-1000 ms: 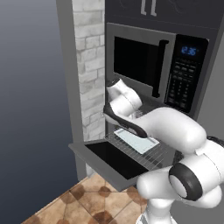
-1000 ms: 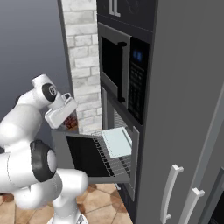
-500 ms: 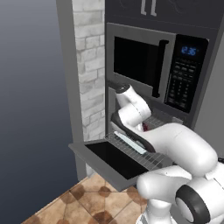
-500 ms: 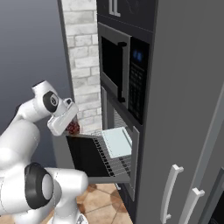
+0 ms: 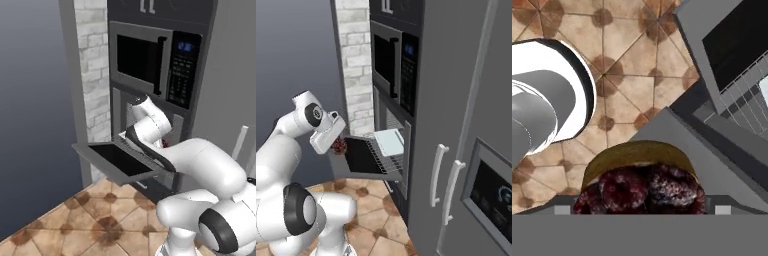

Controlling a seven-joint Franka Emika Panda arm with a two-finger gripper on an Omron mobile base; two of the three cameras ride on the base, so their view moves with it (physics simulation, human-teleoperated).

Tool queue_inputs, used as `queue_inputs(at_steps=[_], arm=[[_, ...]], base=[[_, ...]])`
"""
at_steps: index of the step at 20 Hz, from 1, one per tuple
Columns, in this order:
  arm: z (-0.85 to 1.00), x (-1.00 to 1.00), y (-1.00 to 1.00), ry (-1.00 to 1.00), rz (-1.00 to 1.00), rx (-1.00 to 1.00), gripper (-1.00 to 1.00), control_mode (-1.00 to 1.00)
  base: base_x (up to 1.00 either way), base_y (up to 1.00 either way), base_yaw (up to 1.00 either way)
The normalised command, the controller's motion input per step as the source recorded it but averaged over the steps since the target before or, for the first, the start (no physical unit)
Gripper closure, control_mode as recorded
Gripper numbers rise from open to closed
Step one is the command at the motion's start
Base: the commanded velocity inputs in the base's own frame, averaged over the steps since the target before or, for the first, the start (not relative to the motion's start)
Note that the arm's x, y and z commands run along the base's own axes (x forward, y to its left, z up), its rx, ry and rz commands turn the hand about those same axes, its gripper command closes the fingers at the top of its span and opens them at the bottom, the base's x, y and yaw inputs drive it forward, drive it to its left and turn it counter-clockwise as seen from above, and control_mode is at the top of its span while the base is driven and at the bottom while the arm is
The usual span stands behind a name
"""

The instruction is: Take the baked cake out of the oven and place it on the plate for cooling. Then close the oven door.

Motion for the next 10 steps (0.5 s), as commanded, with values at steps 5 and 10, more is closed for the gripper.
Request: queue_inputs(at_steps=[5,10], arm=[[0.00,0.00,0.00,0.00,0.00,0.00,1.00,1.00],[0.00,0.00,0.00,0.00,0.00,0.00,1.00,1.00]], base=[[-0.99,0.10,-0.28],[-0.46,0.05,-0.92]])
